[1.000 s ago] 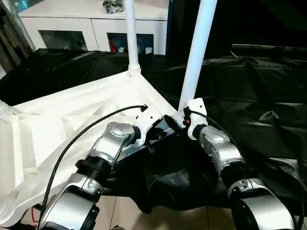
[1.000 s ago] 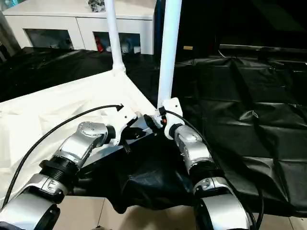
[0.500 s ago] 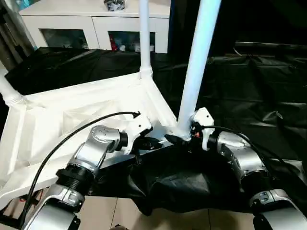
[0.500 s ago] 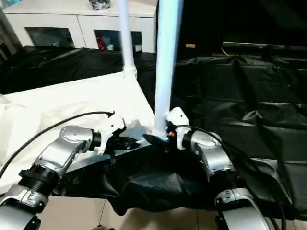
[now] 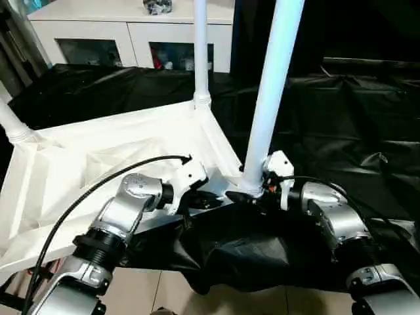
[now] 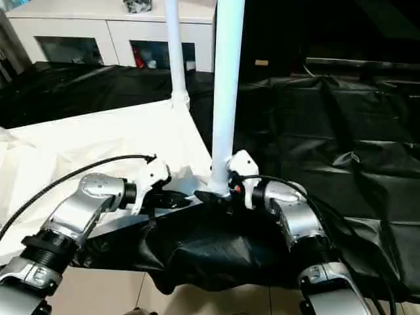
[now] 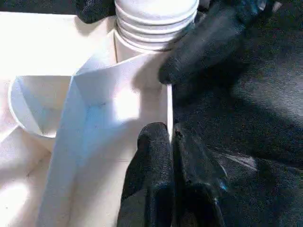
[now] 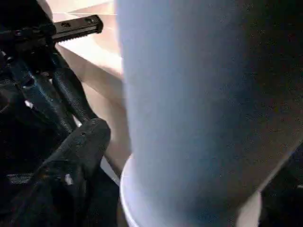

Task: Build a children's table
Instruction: Rotate leg to tighten

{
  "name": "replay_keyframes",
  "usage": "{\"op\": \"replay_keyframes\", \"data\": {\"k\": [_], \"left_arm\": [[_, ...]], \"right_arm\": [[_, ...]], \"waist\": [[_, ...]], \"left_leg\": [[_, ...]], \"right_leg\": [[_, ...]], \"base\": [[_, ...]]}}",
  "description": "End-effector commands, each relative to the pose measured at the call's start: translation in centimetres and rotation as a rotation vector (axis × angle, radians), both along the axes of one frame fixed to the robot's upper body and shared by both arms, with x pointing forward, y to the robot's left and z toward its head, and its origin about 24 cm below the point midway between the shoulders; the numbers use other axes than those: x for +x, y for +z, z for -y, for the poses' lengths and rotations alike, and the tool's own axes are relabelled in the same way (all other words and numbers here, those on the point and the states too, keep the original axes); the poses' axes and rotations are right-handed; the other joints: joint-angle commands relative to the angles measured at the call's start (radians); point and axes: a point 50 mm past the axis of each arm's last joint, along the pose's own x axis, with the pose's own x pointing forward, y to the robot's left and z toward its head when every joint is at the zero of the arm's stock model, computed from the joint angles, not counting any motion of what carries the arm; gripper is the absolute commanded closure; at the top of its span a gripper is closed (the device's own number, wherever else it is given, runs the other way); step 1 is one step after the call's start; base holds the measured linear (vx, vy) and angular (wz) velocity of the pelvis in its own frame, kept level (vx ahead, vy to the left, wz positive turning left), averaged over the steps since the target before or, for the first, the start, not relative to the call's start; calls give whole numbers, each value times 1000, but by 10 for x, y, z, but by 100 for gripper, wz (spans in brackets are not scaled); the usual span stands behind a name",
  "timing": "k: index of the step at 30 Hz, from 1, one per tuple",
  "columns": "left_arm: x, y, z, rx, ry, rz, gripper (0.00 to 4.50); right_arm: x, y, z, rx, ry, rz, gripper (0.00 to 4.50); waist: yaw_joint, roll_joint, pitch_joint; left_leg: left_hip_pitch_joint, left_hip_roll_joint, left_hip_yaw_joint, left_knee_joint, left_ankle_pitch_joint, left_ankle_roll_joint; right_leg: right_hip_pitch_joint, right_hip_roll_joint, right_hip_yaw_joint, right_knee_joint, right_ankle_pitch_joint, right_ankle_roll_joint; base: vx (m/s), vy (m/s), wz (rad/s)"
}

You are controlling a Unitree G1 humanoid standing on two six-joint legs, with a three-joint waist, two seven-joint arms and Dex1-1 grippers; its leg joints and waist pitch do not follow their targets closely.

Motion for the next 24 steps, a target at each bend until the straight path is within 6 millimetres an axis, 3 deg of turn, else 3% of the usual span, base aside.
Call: {"op": "replay_keyframes", "data": {"k": [1, 10, 15, 16, 18, 20, 23, 24], "left_arm": [[-1, 15, 17, -97, -48, 47, 450], [2, 10, 14, -88, 53, 53, 450], [10, 6, 13, -61, 181, 63, 450], [14, 4, 13, -47, 257, 64, 450], [23, 0, 14, -26, 412, 67, 450], [24, -1, 15, -16, 447, 76, 450], [25, -4, 18, -3, 493, 97, 450], [24, -6, 18, 2, 494, 109, 450]], "right_arm": [[-3, -5, -13, 6, 15, -28, 73], [0, -16, -18, -25, -115, -40, 142], [1, -22, -33, -31, -198, -41, 167], [2, -25, -38, -32, -238, -52, 170], [7, -31, -48, -52, -358, -74, 171], [8, -34, -52, -71, -410, -77, 171], [9, -35, -63, -73, -427, -76, 171], [9, -34, -70, -51, -415, -74, 137]], "waist": [[-2, -10, -62], [-9, -16, -62], [-14, -18, -62], [-17, -24, -60], [-21, -21, -57], [-20, -22, -57], [-19, -23, -61], [-17, -28, -61]], "left_leg": [[6, 18, 3, -57, -222, 61], [5, 15, 3, -56, -204, 55], [5, 15, 3, -56, -202, 53], [3, 14, 4, -57, -205, 51], [7, 12, 3, -60, -221, 39], [10, 11, 3, -60, -232, 32], [6, 11, 3, -58, -216, 42], [3, 10, 4, -57, -204, 53]], "right_leg": [[55, -50, 36, -67, -198, -232], [56, -51, 37, -65, -199, -222], [55, -53, 38, -68, -220, -212], [55, -52, 37, -69, -227, -210], [51, -53, 36, -75, -280, -203], [50, -55, 37, -78, -315, -192], [51, -56, 37, -75, -291, -182], [53, -55, 36, -74, -277, -179]], "base": [[0, 0, 0], [0, 0, 0], [0, 0, 0], [0, 0, 0], [0, 0, 0], [0, 0, 0], [0, 0, 0], [0, 0, 0]]}}
